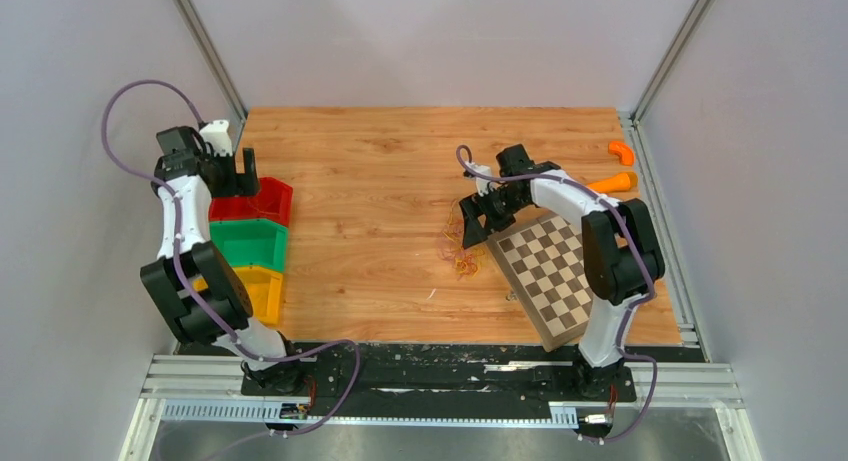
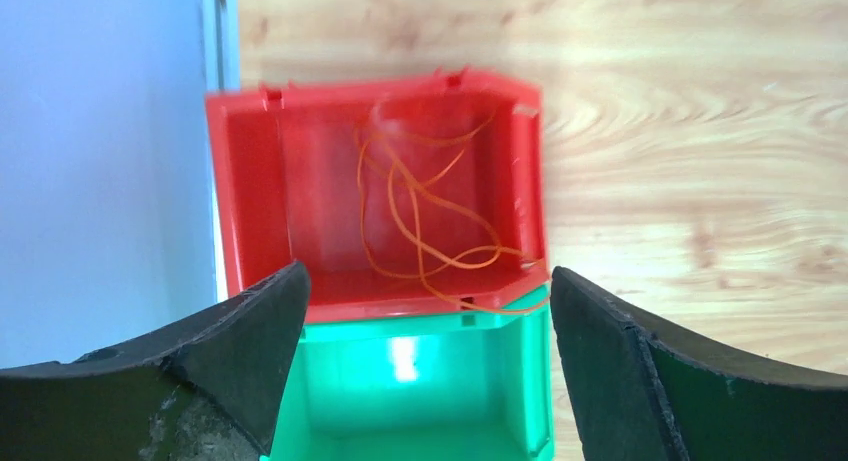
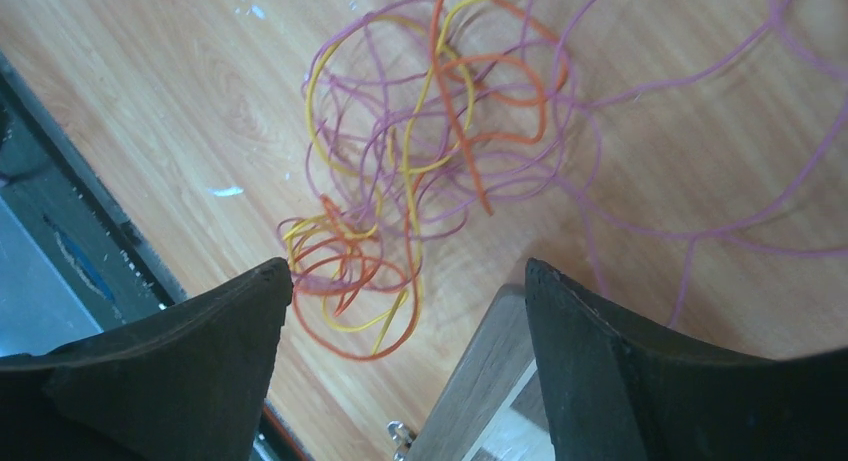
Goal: Untangle the cables
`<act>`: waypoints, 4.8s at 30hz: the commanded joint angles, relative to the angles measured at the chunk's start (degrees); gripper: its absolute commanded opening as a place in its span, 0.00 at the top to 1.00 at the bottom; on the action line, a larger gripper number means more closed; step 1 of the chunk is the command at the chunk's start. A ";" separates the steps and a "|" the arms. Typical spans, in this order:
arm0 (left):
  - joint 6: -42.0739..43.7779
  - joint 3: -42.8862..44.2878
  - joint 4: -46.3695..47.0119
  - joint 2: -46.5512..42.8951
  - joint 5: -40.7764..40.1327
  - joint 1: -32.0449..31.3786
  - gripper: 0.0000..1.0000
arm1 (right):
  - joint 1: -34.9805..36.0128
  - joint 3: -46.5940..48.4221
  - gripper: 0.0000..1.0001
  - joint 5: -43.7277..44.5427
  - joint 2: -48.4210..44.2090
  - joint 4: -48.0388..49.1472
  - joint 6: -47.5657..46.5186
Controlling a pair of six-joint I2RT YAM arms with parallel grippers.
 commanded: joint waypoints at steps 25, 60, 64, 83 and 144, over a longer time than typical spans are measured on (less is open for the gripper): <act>0.92 -9.36 -2.42 -19.32 39.55 -19.44 0.01 | 7.31 14.36 1.00 -14.39 -0.16 9.35 4.98; -17.75 -24.50 32.52 -5.26 40.10 -41.05 0.52 | 7.82 7.23 1.00 -19.48 1.05 14.08 9.51; -19.02 -24.15 33.28 -3.83 39.39 -41.58 0.52 | 8.28 7.18 1.00 -19.42 0.90 14.12 9.51; -24.61 -22.69 38.79 -0.36 40.34 -41.93 0.76 | 8.78 6.62 1.00 -19.17 1.08 14.24 9.42; -54.82 67.85 16.79 -8.40 16.20 13.12 1.00 | 4.30 -2.06 0.82 9.96 11.51 12.02 -1.31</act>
